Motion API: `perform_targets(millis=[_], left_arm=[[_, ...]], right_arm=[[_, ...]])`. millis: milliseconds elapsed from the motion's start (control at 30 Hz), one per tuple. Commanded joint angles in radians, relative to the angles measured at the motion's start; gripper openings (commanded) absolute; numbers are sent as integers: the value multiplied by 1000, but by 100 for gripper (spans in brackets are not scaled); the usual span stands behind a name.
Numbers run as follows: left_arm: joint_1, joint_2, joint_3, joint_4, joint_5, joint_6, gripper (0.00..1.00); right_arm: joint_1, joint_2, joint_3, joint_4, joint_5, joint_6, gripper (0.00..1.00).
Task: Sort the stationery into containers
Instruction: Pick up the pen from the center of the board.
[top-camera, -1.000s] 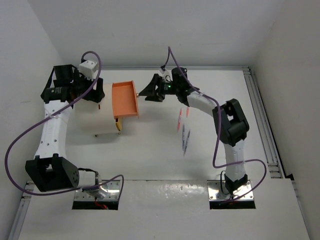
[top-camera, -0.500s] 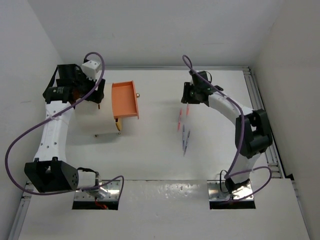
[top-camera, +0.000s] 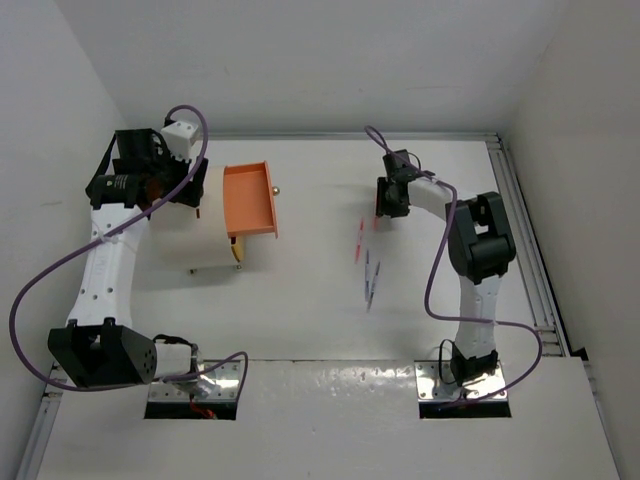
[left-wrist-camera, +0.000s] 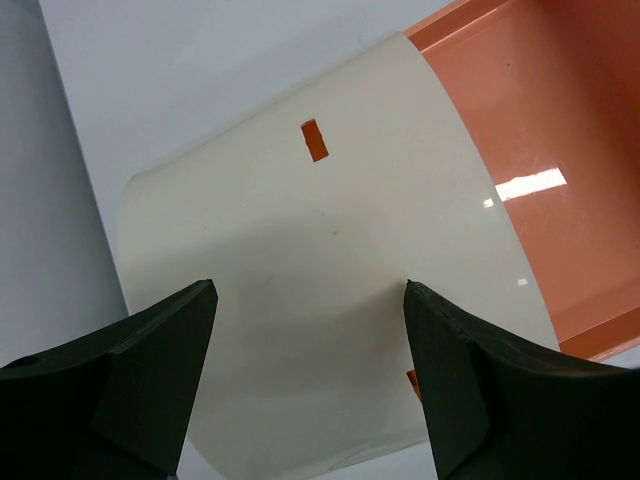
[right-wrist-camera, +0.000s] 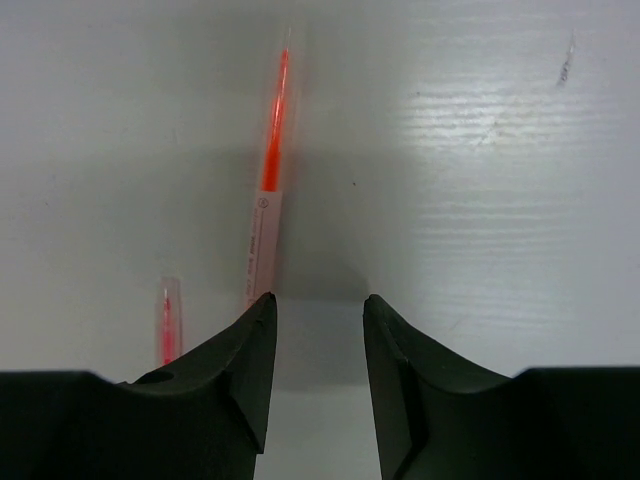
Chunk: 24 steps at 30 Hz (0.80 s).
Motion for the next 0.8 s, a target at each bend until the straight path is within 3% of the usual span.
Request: perform_targets(millis=[0, 567, 700, 767], left_arm=[[-6, -28, -8, -6, -25, 0, 82], [-6, -5, -17, 3, -17, -10, 82], [-2, -5, -19, 0, -26, -3, 82], [-2, -8, -19, -6, -29, 0, 82]], right_arm=[[-1, 21, 68, 34, -31, -13, 40], [10, 30, 146, 42, -163, 27, 45], [14, 84, 174, 51, -133, 51, 43], [14, 97, 178, 54, -98, 48, 36]])
